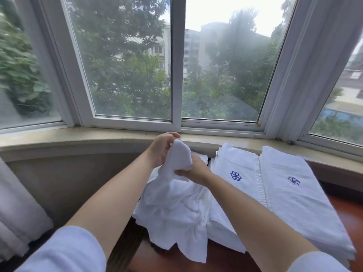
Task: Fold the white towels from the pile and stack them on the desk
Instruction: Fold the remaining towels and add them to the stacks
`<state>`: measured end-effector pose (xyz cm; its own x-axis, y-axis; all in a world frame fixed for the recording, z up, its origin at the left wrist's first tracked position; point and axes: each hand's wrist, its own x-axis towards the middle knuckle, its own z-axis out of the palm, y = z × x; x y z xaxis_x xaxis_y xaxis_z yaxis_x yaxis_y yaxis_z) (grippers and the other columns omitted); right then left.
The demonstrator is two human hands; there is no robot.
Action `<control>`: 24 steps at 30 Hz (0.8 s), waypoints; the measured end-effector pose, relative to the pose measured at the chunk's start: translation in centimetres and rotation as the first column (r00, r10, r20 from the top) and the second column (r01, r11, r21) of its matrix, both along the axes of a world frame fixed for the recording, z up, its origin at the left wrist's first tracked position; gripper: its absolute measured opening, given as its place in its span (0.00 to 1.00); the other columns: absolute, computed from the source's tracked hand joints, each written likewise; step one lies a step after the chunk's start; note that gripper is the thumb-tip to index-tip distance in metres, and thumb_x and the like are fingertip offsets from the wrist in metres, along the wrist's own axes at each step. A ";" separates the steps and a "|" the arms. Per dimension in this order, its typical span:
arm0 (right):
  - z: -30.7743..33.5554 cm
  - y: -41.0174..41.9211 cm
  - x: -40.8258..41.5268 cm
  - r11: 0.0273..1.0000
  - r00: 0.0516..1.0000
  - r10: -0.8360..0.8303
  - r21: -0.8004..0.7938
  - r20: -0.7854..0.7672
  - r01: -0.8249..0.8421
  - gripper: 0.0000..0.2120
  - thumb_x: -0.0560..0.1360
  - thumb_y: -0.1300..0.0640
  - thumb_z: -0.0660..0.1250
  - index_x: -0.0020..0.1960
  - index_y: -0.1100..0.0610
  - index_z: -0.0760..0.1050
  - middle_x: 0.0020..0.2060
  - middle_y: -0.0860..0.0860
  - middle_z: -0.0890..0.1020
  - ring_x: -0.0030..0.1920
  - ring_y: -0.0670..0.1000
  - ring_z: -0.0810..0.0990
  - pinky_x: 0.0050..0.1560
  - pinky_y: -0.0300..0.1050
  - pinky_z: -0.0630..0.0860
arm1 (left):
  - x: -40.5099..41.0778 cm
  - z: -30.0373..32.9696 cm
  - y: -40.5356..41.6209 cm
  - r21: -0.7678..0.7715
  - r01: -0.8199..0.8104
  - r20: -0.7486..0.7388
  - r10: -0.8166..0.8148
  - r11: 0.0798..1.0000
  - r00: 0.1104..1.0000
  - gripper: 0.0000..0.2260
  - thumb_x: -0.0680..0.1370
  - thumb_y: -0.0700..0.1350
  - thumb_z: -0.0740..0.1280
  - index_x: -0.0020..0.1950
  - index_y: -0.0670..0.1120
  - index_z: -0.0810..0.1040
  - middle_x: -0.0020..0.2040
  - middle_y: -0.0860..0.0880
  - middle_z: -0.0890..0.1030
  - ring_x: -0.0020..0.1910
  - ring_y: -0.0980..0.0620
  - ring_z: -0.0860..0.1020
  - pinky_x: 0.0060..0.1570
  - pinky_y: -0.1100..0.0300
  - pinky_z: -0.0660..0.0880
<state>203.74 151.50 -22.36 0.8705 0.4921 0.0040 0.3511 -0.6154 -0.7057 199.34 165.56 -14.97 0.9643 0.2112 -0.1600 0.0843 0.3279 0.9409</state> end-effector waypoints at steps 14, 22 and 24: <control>9.2 -1.5 1.4 0.676 0.809 -0.586 0.585 0.057 0.448 0.10 0.78 0.47 0.59 0.54 0.53 0.67 0.39 0.48 0.77 0.41 0.55 0.77 0.39 0.45 0.65 | -0.8 -5.8 1.7 0.878 0.136 -0.191 0.076 0.458 0.979 0.06 0.77 0.46 0.66 0.52 0.47 0.76 0.53 0.45 0.78 0.55 0.44 0.75 0.48 0.57 0.68; 3.0 -4.8 -1.1 0.987 0.995 -0.093 0.131 -0.029 0.096 0.54 0.67 0.47 0.76 0.77 0.41 0.39 0.74 0.53 0.58 0.72 0.56 0.62 0.69 0.50 0.66 | 0.5 -0.7 -3.8 0.329 -0.213 0.134 0.178 0.920 0.975 0.03 0.81 0.39 0.58 0.50 0.47 0.67 0.36 0.48 0.70 0.30 0.52 0.67 0.27 0.62 0.64; 2.4 -4.7 -1.5 0.993 0.995 -0.092 0.068 -0.036 0.094 0.59 0.63 0.43 0.78 0.76 0.42 0.35 0.73 0.54 0.55 0.73 0.56 0.58 0.71 0.54 0.63 | 0.4 0.1 -4.5 0.283 -0.176 0.151 0.138 0.943 0.979 0.06 0.81 0.39 0.58 0.47 0.49 0.68 0.36 0.49 0.71 0.31 0.53 0.70 0.29 0.62 0.67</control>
<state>202.22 146.78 -19.95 0.9128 0.4084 0.0065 0.2708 -0.5931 -0.7582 199.77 161.05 -14.87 0.9233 0.3803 0.0538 -0.0727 0.0355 0.9967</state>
